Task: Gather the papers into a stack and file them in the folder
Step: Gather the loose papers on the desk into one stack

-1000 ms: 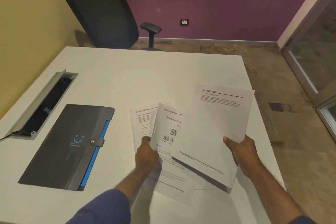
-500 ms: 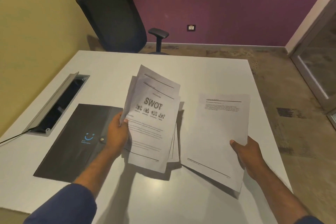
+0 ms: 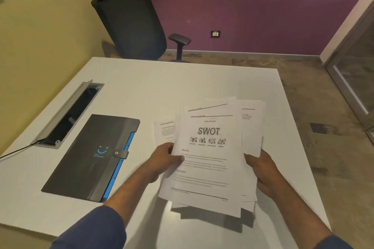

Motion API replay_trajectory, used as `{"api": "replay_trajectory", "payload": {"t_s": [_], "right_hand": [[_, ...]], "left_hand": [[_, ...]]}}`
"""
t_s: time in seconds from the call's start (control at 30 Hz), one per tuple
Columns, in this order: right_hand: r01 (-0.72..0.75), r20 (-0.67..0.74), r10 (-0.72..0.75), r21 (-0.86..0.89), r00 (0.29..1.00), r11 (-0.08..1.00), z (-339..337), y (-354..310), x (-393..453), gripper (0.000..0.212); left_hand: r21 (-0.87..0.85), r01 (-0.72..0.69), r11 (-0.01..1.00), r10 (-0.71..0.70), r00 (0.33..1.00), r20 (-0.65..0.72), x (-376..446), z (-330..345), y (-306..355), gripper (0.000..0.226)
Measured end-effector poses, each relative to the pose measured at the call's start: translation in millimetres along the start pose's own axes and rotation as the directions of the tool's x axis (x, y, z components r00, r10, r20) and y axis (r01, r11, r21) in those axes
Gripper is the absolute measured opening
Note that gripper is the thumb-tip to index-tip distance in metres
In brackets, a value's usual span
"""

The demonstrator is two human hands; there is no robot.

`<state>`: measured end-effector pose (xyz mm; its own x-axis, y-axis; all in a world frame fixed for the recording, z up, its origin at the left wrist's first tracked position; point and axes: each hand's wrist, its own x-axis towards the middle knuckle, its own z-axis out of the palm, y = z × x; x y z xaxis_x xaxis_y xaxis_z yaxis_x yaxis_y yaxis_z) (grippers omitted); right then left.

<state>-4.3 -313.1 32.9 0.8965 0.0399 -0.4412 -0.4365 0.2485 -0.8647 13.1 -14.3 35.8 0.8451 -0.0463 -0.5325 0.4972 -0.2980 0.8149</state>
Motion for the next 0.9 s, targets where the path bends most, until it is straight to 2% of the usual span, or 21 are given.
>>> {"api": "replay_trajectory", "payload": {"t_s": [0.1,0.2,0.3,0.37,0.47,0.57,0.67,0.8,0.9], "right_hand": [[-0.012,0.043,0.011,0.025,0.999,1.0,-2,-2,-4,0.037],[-0.036,0.067,0.032,0.071,0.997,0.997,-7,-3,-5,0.04],[-0.066,0.08,0.061,0.063,0.995,0.996,-6,-5,-8,0.049],[-0.054,0.127,0.054,0.001,0.99,0.999,0,-8,-10,0.051],[0.011,0.211,0.014,-0.118,0.977,0.993,9,-13,-12,0.045],[0.051,0.204,-0.01,-0.194,0.979,0.98,10,-22,-9,0.043],[0.122,0.166,-0.079,-0.261,0.983,0.958,11,-29,-3,0.035],[0.208,0.024,-0.209,-0.275,0.978,0.939,18,-34,6,0.021],[0.289,-0.002,-0.3,-0.26,0.954,0.921,27,-32,7,0.026]], "left_hand": [[-0.033,-0.043,0.999,0.045,0.997,0.062,-3,5,4,0.043],[-0.245,-0.109,0.963,0.156,0.971,0.181,-3,5,11,0.044],[-0.464,-0.035,0.885,0.203,0.927,0.316,-5,8,16,0.044],[-0.469,-0.03,0.883,0.208,0.92,0.332,-5,15,19,0.046],[-0.436,-0.068,0.897,0.187,0.953,0.238,-4,24,25,0.051],[-0.501,-0.064,0.863,0.168,0.972,0.166,-4,20,34,0.047],[-0.421,-0.167,0.892,0.221,0.972,0.083,-6,12,46,0.046],[-0.277,-0.392,0.877,0.405,0.914,-0.011,-10,5,60,0.052],[-0.171,-0.514,0.841,0.488,0.856,-0.172,-10,7,62,0.045]]}}
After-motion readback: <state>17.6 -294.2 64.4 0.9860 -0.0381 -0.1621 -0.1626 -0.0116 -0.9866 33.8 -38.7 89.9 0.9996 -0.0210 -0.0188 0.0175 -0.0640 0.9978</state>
